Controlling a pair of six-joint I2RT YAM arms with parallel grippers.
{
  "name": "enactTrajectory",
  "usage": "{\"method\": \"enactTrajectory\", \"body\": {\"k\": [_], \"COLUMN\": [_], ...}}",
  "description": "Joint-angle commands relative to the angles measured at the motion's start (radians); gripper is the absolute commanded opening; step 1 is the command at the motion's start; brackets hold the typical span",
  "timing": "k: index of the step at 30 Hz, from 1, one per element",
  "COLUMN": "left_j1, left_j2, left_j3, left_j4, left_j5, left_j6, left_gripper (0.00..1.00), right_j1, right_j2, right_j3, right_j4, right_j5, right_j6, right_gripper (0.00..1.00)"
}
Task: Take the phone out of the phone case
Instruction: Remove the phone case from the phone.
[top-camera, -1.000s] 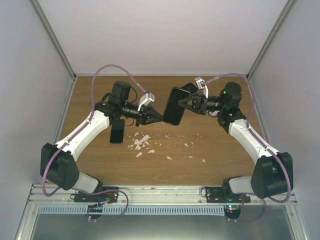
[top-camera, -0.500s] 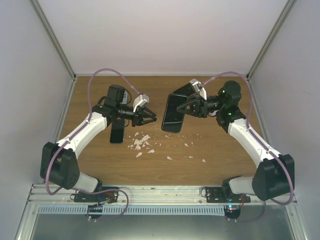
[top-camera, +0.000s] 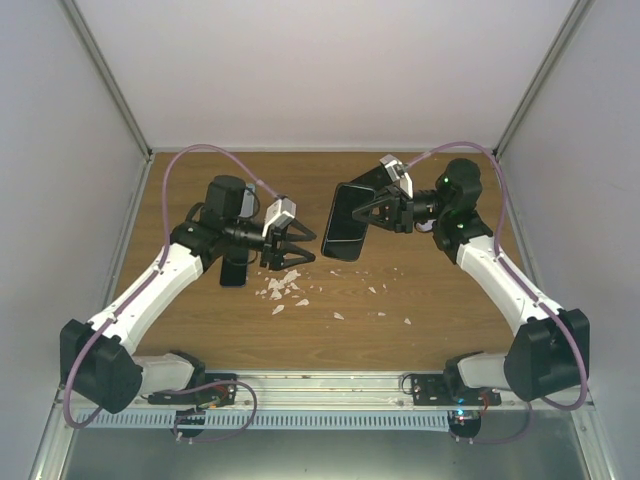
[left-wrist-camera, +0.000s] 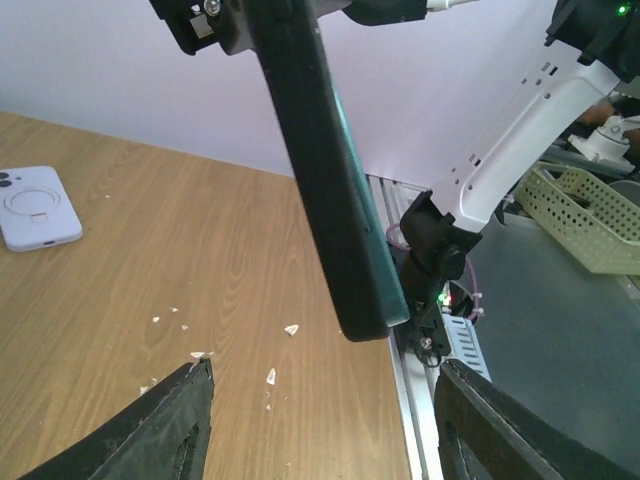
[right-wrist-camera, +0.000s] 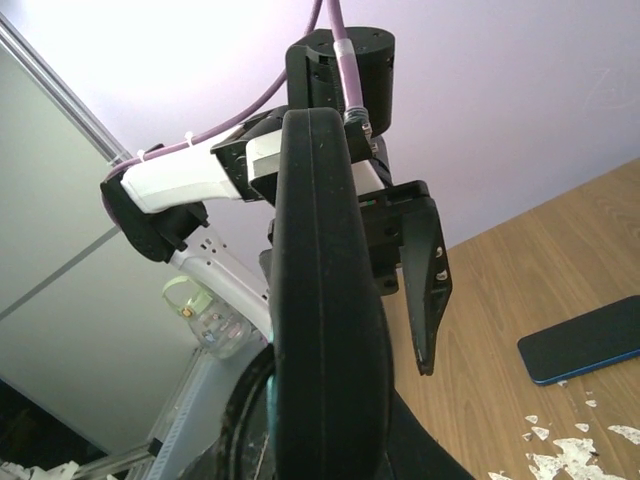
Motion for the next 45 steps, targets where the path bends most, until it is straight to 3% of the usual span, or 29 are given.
{"method": "enactTrajectory", "body": {"k": [1, 17, 30, 45], "left_j1": [-0.028, -0.05, -0.041, 0.01], "left_j2": [0.004, 0.033, 0.051, 0.068], "left_j3": [0.018, 0.005, -0.028, -0.05], "left_j4": [0.038, 0.149, 0.165, 0.221], "left_j5": [-0.011, -0.084, -0.251, -0.115], "left_j6": [-0.024, -0.173, -0.174, -0.211], "left_gripper": [0.61, 0.56, 0.41, 0.4], "right_j1": [-0.001, 0.0, 0.004, 0.022], "right_j2": [0.004, -0.004, -0.014, -0.023], "right_j3": [0.033, 0.031, 0.027, 0.013], "right_j4": [0.006, -0.002, 0.03, 0.055], "right_j5": [0.019, 0.02, -0.009, -0.056], "right_j6": [-0.021, -0.036, -0.004, 0.018], "right_gripper": [0.0, 0.0, 0.01, 0.01]}}
